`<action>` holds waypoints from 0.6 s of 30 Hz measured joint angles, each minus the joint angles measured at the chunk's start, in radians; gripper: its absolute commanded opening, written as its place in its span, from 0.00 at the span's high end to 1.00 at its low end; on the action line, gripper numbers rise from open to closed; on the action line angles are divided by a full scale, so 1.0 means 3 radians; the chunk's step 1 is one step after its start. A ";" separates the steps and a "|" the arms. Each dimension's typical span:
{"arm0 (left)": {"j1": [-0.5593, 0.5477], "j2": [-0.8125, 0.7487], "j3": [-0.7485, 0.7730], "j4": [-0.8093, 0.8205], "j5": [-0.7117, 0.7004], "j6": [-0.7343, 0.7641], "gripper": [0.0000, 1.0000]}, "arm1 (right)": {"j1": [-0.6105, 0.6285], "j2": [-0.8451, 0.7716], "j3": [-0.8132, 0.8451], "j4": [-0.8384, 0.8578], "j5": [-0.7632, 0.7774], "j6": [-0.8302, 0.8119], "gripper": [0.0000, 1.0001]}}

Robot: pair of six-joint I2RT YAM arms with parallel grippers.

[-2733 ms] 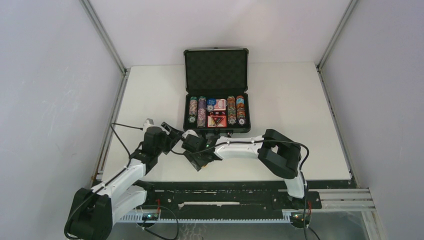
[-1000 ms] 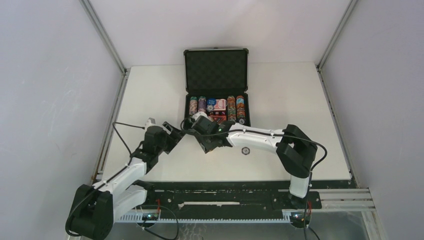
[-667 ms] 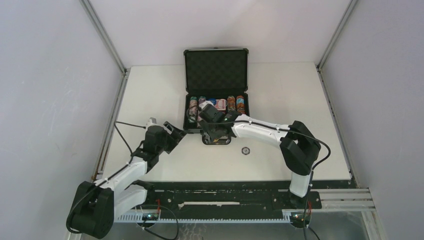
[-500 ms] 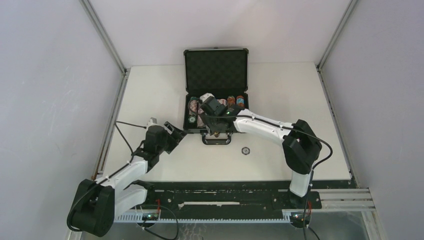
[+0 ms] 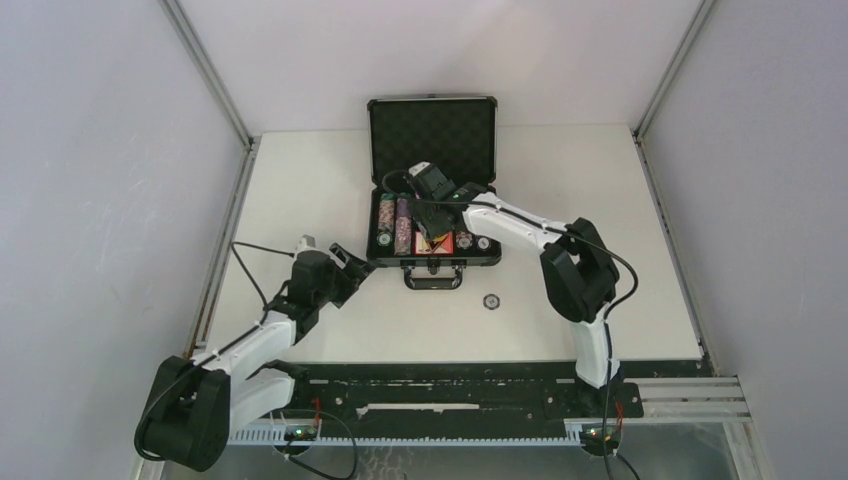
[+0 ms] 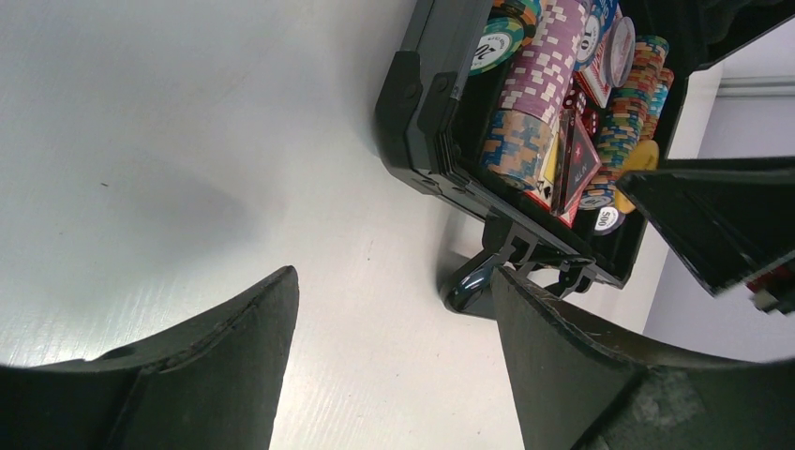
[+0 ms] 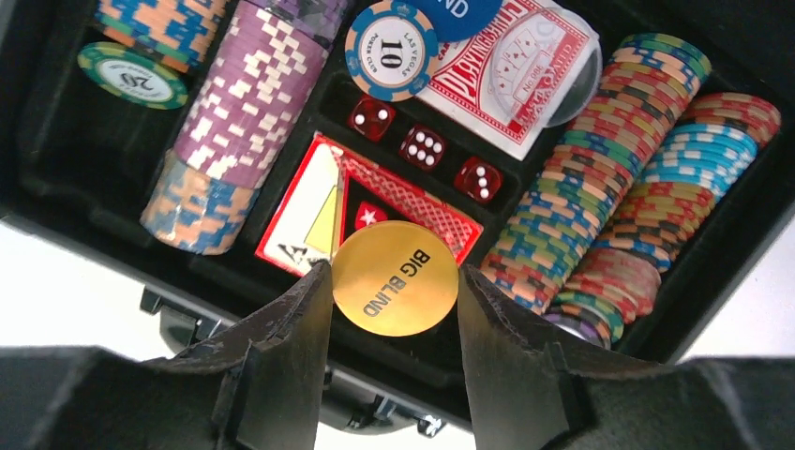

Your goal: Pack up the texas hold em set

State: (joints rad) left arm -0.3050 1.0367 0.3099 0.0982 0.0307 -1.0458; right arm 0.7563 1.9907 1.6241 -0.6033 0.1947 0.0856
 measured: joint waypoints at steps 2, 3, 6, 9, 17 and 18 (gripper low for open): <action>0.0000 0.0011 0.0000 0.0011 0.0000 0.0003 0.20 | -0.0029 0.0140 0.0081 0.0000 -0.0028 -0.0033 0.37; 0.0000 0.0015 0.0000 0.0014 0.0001 0.0006 0.20 | -0.0034 0.0186 0.0109 0.0003 -0.0046 -0.0039 0.35; 0.0000 0.0015 0.0000 0.0018 0.0001 0.0024 0.20 | -0.0036 0.0285 0.0170 0.0004 -0.0090 -0.0071 0.27; 0.0000 0.0020 0.0000 0.0023 0.0009 0.0025 0.20 | -0.0037 0.0292 0.0187 0.0028 -0.0106 -0.0107 0.24; 0.0000 0.0069 0.0000 0.0051 0.0066 0.0028 0.19 | -0.0050 0.0112 0.0010 0.0258 -0.0041 -0.0089 0.27; 0.0000 0.0074 0.0000 0.0061 0.0083 0.0029 0.18 | -0.0051 0.0004 -0.0125 0.0294 -0.0011 -0.0069 0.27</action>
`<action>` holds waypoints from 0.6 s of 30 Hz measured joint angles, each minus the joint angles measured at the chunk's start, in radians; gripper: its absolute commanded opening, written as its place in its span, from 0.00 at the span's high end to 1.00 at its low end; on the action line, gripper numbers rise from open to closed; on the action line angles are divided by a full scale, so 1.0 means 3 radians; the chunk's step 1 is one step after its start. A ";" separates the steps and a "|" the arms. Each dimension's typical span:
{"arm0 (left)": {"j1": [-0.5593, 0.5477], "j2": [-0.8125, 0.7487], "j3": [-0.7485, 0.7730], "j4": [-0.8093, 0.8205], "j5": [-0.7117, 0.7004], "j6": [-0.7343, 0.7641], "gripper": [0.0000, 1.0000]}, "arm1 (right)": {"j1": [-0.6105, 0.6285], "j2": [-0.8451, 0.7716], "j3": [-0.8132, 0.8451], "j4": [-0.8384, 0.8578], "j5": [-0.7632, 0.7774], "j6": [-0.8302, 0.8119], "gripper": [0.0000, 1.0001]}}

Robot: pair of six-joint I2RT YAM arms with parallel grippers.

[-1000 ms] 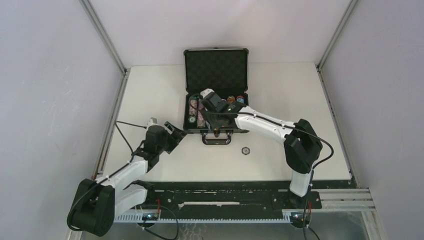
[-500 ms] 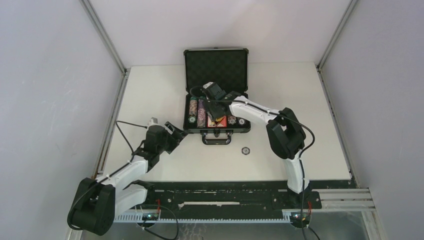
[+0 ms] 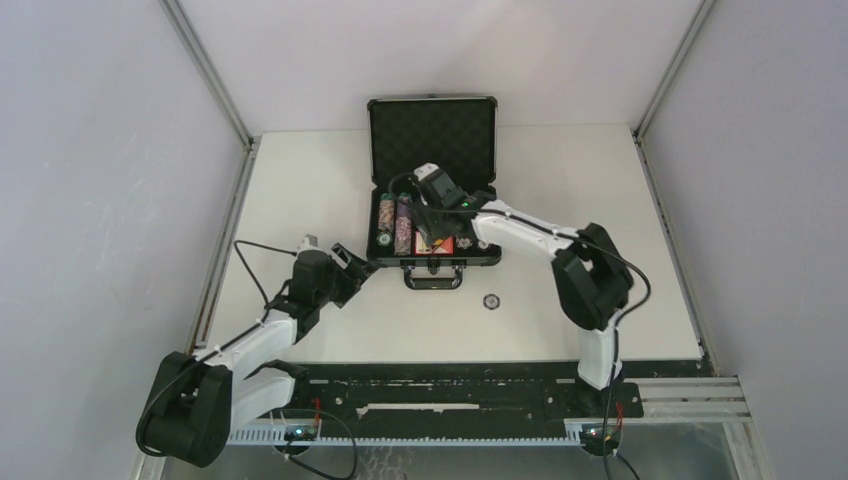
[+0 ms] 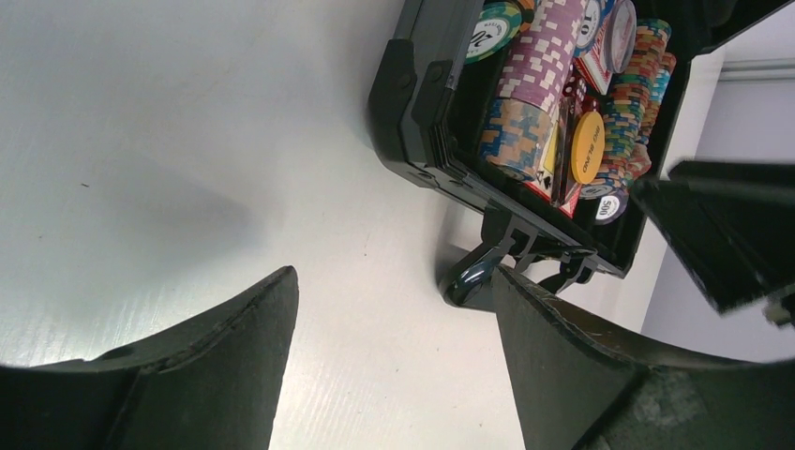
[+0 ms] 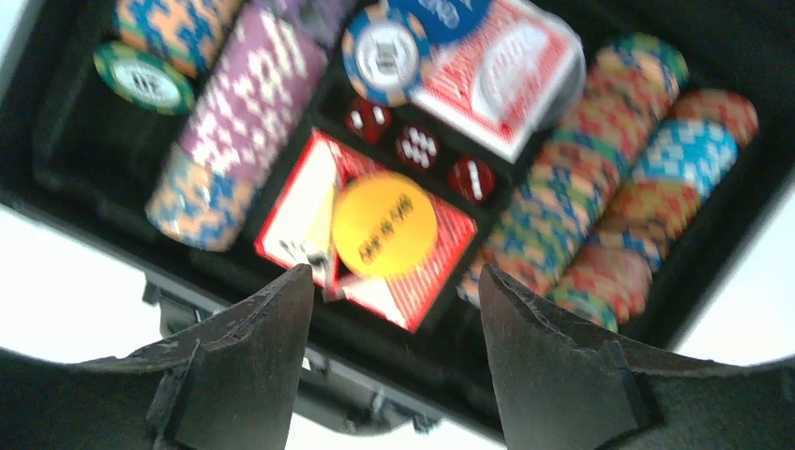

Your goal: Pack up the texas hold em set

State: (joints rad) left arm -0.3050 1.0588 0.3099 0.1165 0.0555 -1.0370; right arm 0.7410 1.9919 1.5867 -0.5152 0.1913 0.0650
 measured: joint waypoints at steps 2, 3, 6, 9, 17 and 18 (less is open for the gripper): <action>-0.0001 0.0001 0.0000 0.0006 0.0008 0.0027 0.16 | 0.0000 -0.0309 -0.0375 0.0109 0.0070 0.0064 0.29; -0.0005 -0.0003 0.0000 0.0005 0.0003 0.0050 0.16 | 0.0000 -0.0500 -0.0580 0.0130 0.0107 0.0111 0.31; -0.0075 -0.0075 0.0000 -0.0050 -0.0079 0.0123 0.16 | 0.0004 -0.1118 -0.1151 0.0210 0.0221 0.0257 0.33; -0.0248 -0.0258 0.0001 -0.0098 -0.0184 0.0249 0.15 | 0.0019 -0.1686 -0.1657 0.0254 0.0299 0.0443 0.46; -0.0974 -0.0432 0.0050 -0.0098 -0.0333 0.0584 0.16 | 0.0092 -0.1947 -0.2584 0.0245 0.0411 0.0980 0.84; -0.1048 -0.0432 0.0048 -0.0103 -0.0351 0.0607 0.16 | 0.0116 -0.1921 -0.2637 0.0245 0.0411 0.1020 0.85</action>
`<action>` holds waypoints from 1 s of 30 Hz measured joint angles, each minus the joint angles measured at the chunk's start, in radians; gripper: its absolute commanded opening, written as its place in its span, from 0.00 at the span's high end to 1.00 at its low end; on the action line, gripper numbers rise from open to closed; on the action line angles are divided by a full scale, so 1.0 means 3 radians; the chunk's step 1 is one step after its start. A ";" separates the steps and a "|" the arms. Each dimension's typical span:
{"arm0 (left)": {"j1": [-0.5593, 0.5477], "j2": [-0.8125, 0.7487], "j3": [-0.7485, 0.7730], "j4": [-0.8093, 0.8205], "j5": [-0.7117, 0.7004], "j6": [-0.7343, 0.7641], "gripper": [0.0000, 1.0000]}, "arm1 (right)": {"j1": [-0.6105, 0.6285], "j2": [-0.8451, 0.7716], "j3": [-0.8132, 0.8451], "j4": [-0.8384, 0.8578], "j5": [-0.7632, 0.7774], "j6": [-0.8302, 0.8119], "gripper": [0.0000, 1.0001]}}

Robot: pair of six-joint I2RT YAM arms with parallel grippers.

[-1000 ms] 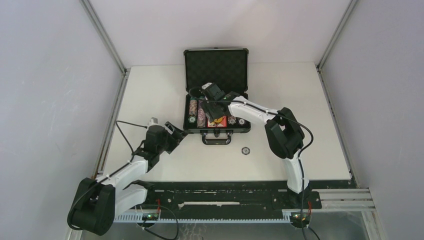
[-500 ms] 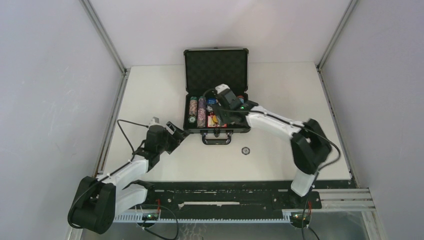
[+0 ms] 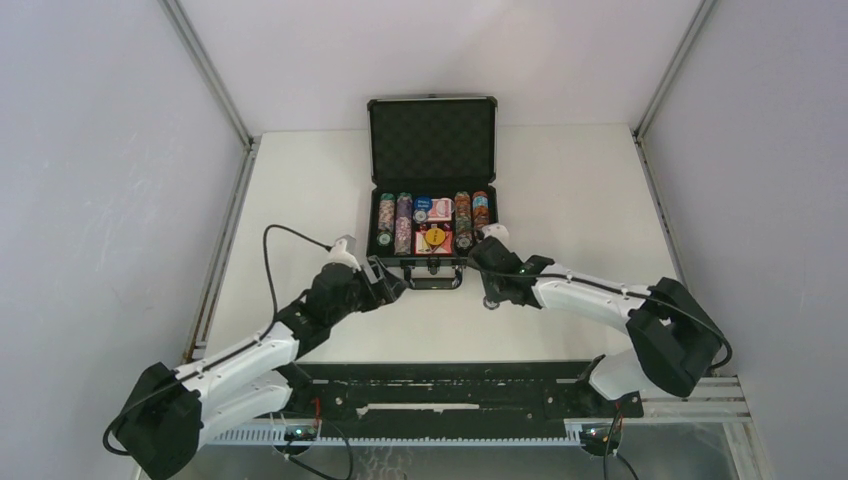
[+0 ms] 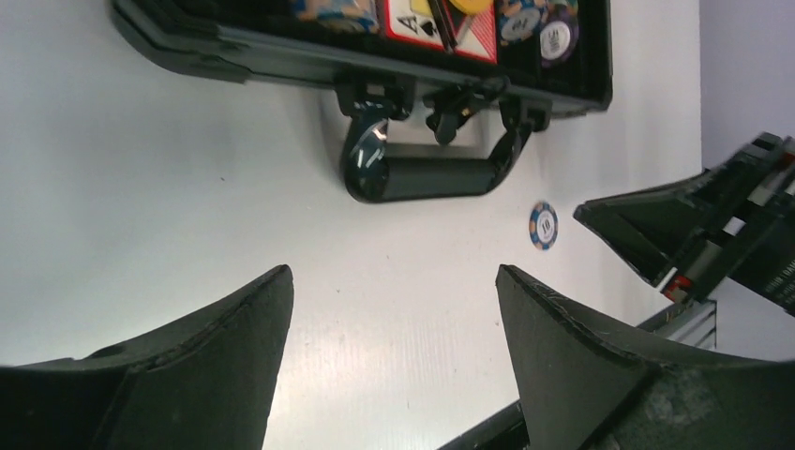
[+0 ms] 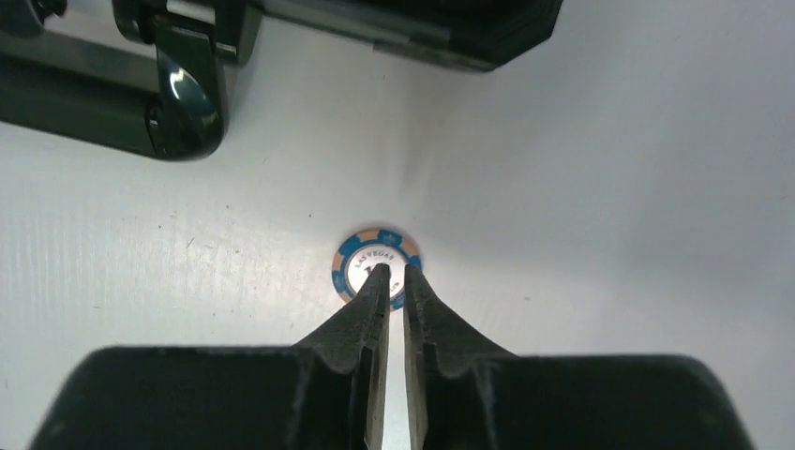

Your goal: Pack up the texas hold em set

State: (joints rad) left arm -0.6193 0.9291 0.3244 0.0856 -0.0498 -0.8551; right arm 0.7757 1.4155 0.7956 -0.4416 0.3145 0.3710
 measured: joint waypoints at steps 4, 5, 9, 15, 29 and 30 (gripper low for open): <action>-0.0125 -0.0003 0.0000 -0.0038 -0.0031 0.0047 0.17 | 0.0098 0.0106 -0.0069 0.0047 0.0023 0.0145 0.87; -0.0128 -0.0008 0.0000 -0.0060 -0.0047 0.0060 0.17 | 0.0109 0.0134 -0.0071 0.0081 0.0032 0.0168 0.87; -0.0132 -0.0093 -0.0005 -0.0136 -0.0107 0.0089 0.16 | 0.0128 0.0252 -0.0106 0.0238 0.0034 0.0243 0.93; -0.0132 -0.0145 -0.0005 -0.0201 -0.0191 0.0161 0.16 | 0.0178 0.0345 -0.0148 0.0371 0.0081 0.0336 1.00; -0.0132 -0.0131 -0.0005 -0.0322 -0.0267 0.0206 0.16 | 0.0954 0.0282 -0.0188 0.0272 0.0144 0.0746 1.00; -0.0132 -0.0131 -0.0005 -0.0322 -0.0267 0.0206 0.16 | 0.1021 0.0267 -0.0195 0.0239 0.0142 0.0792 1.00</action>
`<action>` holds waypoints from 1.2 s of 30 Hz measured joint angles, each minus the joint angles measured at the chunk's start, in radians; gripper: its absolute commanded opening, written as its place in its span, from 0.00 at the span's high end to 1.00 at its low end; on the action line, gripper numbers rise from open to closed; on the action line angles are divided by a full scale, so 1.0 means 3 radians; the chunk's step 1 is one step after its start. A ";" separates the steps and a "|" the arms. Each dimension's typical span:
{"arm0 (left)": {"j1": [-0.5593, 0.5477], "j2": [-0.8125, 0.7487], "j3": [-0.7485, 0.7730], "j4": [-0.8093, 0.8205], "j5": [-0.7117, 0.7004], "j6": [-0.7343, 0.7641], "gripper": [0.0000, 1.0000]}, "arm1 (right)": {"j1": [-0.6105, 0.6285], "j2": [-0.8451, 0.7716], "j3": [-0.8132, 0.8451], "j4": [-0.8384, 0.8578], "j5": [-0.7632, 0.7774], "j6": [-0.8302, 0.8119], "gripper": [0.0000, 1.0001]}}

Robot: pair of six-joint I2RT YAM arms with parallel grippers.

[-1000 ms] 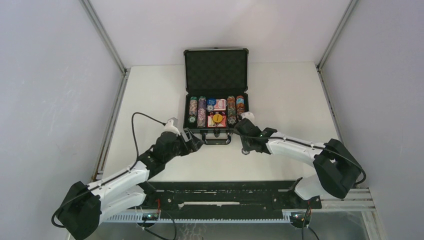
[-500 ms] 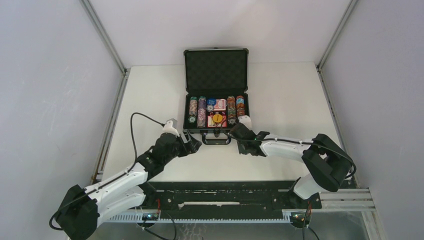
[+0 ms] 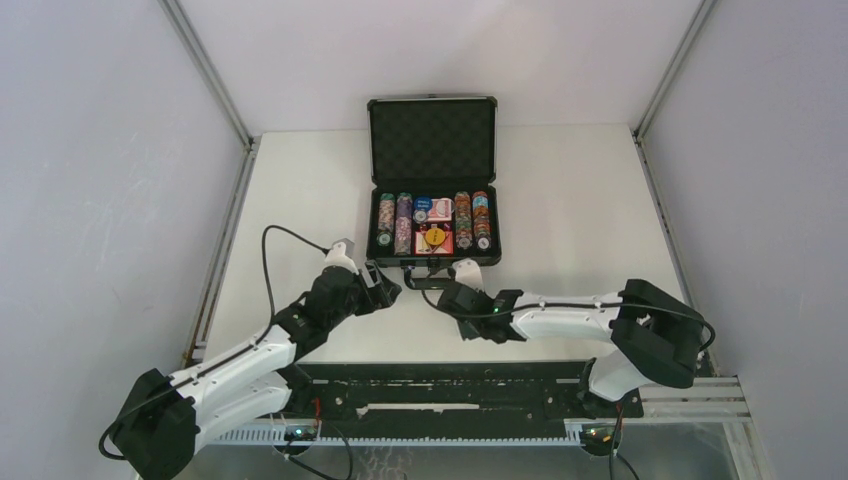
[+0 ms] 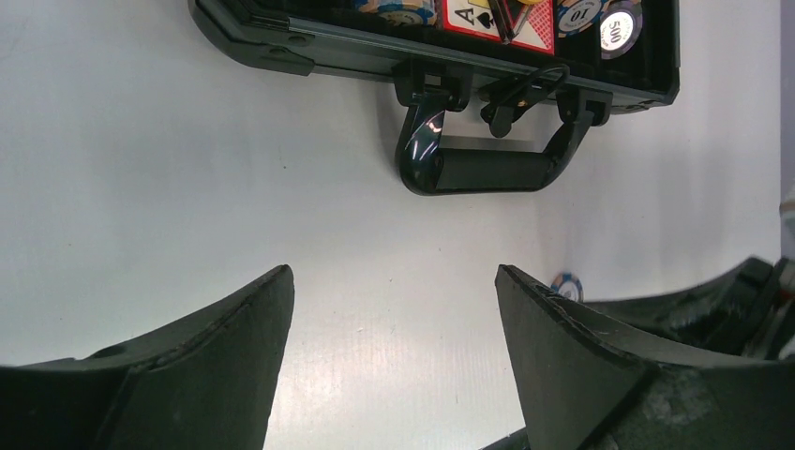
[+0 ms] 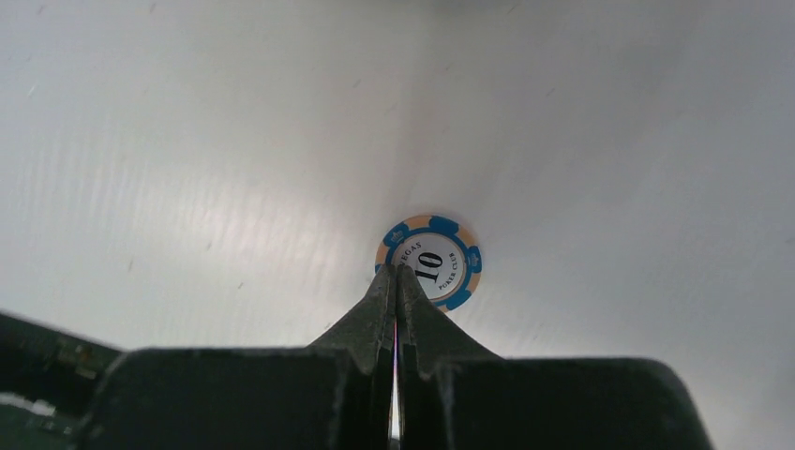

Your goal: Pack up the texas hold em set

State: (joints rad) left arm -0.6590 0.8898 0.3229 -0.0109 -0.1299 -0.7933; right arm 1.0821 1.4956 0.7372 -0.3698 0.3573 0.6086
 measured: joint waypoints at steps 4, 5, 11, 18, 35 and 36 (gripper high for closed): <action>0.0000 -0.0001 0.0000 0.0000 0.0001 0.0000 0.16 | 0.0319 -0.0050 -0.0025 -0.0094 0.0004 0.0184 1.00; 0.0000 -0.0003 0.0000 0.0000 0.0001 0.0000 0.16 | 0.0408 -0.0051 -0.0025 -0.0104 0.0009 0.0239 1.00; 0.0000 -0.0011 0.0000 0.0000 0.0001 0.0000 0.16 | 0.0791 -0.0050 -0.0025 -0.0116 0.0025 0.0477 1.00; 0.0000 -0.0025 0.0000 0.0000 0.0001 -0.0001 0.16 | 0.0882 -0.0011 -0.0010 -0.0084 0.0066 0.0594 1.00; 0.0000 -0.0070 0.0000 -0.0004 0.0000 0.0000 0.16 | 0.0950 -0.0033 0.0028 -0.0231 0.0062 0.0598 1.00; 0.0000 -0.0070 0.0000 -0.0004 0.0000 0.0000 0.16 | 0.0956 -0.0055 0.0028 -0.0257 0.0062 0.0598 1.00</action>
State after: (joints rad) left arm -0.6590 0.8688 0.3229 -0.0120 -0.1299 -0.7933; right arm 1.3689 1.4792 0.7456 -0.4469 0.3759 0.7879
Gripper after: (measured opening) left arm 0.842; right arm 0.006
